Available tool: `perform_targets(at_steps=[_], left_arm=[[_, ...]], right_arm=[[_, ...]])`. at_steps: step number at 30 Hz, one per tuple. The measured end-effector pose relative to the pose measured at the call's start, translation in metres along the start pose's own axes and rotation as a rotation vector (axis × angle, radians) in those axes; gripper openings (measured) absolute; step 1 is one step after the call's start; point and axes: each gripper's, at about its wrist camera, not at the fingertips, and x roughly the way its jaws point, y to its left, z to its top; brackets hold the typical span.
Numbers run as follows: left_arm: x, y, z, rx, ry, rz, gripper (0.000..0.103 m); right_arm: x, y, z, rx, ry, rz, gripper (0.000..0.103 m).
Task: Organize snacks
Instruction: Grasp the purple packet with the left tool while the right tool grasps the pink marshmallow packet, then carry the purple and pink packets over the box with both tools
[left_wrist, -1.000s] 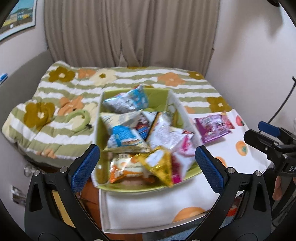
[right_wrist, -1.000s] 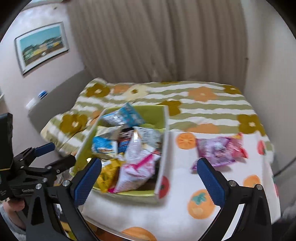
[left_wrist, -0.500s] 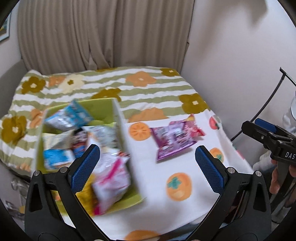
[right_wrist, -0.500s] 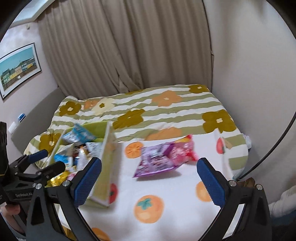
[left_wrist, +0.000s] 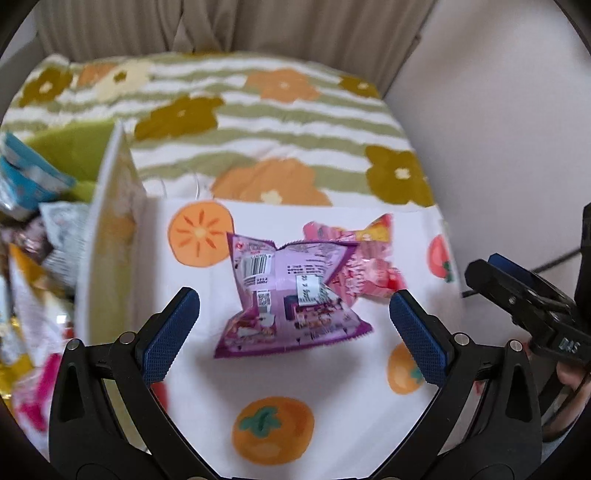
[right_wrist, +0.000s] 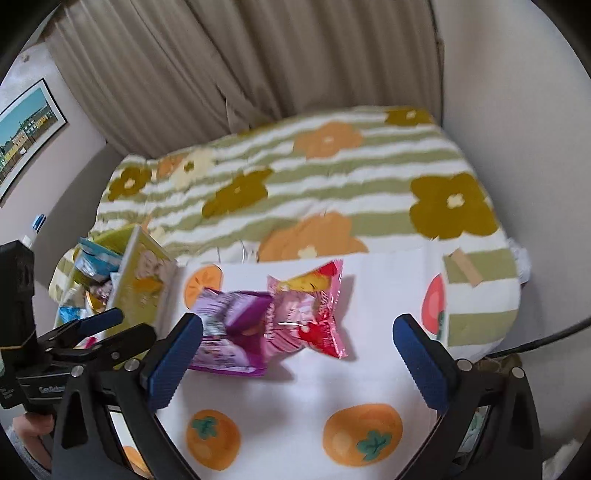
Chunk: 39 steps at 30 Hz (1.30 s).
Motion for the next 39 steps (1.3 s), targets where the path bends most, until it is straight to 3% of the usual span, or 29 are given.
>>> perform_targets(at_steps=[3, 10, 12, 14, 20, 28, 30, 32, 39], left_arm=[[0.036, 0.002, -0.001, -0.036, 0.051, 0.031, 0.102], [0.075, 0.014, -0.004, -0.101, 0.106, 0.08, 0.101], [0.083, 0.016, -0.005, -0.113, 0.121, 0.085, 0.097], [0.089, 0.016, -0.006, -0.12, 0.142, 0.081, 0.081], [0.087, 0.016, -0.009, -0.116, 0.133, 0.126, 0.071], [0.076, 0.028, -0.015, -0.153, 0.12, 0.181, 0.069], [0.075, 0.029, -0.015, -0.16, 0.117, 0.188, 0.069], [0.074, 0.029, -0.014, -0.161, 0.115, 0.189, 0.069], [0.063, 0.019, -0.008, -0.129, 0.087, 0.175, 0.068]], right_arm=[[0.031, -0.016, 0.002, 0.0, 0.064, 0.039, 0.103], [0.083, -0.03, 0.006, -0.02, 0.171, 0.118, 0.103], [0.096, -0.032, 0.006, -0.031, 0.195, 0.135, 0.103], [0.105, -0.033, 0.006, -0.042, 0.214, 0.15, 0.103], [0.128, -0.033, 0.009, -0.061, 0.26, 0.205, 0.103], [0.148, -0.026, 0.007, -0.088, 0.297, 0.229, 0.102], [0.152, -0.024, 0.006, -0.094, 0.3, 0.233, 0.097], [0.155, -0.023, 0.004, -0.1, 0.314, 0.236, 0.071], [0.144, -0.024, 0.006, -0.115, 0.285, 0.222, 0.064]])
